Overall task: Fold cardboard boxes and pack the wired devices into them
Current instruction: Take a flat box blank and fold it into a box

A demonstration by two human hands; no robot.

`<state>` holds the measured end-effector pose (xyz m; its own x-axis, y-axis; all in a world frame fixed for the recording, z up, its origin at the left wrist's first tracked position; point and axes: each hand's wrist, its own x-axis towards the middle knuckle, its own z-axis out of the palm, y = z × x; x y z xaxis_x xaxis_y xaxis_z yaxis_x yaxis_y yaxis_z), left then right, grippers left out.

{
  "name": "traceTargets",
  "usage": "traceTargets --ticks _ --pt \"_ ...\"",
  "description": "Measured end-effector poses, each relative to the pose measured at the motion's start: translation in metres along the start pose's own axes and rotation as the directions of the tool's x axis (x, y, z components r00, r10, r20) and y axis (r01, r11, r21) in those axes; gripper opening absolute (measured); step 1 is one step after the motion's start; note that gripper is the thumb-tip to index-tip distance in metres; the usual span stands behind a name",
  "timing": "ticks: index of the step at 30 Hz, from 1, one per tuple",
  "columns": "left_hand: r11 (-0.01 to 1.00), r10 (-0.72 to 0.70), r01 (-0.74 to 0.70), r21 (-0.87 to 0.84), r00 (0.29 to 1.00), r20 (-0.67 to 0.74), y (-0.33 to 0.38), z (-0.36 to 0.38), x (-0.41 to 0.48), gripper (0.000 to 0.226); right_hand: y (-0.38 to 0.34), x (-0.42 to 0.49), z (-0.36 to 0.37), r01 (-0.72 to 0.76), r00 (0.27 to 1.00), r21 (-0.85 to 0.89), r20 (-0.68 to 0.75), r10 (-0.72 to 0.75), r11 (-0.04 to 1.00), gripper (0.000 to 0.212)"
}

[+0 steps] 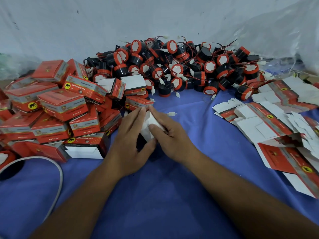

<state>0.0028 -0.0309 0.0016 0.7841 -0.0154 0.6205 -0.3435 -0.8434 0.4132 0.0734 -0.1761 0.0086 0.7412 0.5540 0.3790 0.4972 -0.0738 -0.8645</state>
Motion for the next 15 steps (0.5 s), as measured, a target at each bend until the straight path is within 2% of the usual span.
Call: traceTargets --ticks 3,7,9,15 --pt "0.992 -0.072 0.07 -0.101 0.997 -0.018 -0.0034 -0.0003 -0.0006 0.074 -0.0012 0.0016 -0.0022 0.003 1.0 0.031 -0.002 -0.003 1.0 0.048" --pt "0.996 -0.043 0.038 -0.081 0.997 -0.058 -0.0058 0.0022 -0.0005 0.07 0.0017 0.0034 -0.0051 -0.029 0.999 0.042 0.025 0.028 0.999 0.053" --pt "0.991 -0.053 0.047 -0.127 0.997 -0.049 -0.0044 0.0025 0.0003 0.065 -0.0001 0.0025 -0.0045 -0.026 1.0 0.05 0.015 0.025 0.998 0.055" --pt "0.903 -0.282 0.244 -0.355 0.958 -0.057 -0.0019 0.0 0.0001 0.045 0.0034 0.0022 -0.0035 -0.036 0.999 0.046 0.035 0.035 0.998 0.051"
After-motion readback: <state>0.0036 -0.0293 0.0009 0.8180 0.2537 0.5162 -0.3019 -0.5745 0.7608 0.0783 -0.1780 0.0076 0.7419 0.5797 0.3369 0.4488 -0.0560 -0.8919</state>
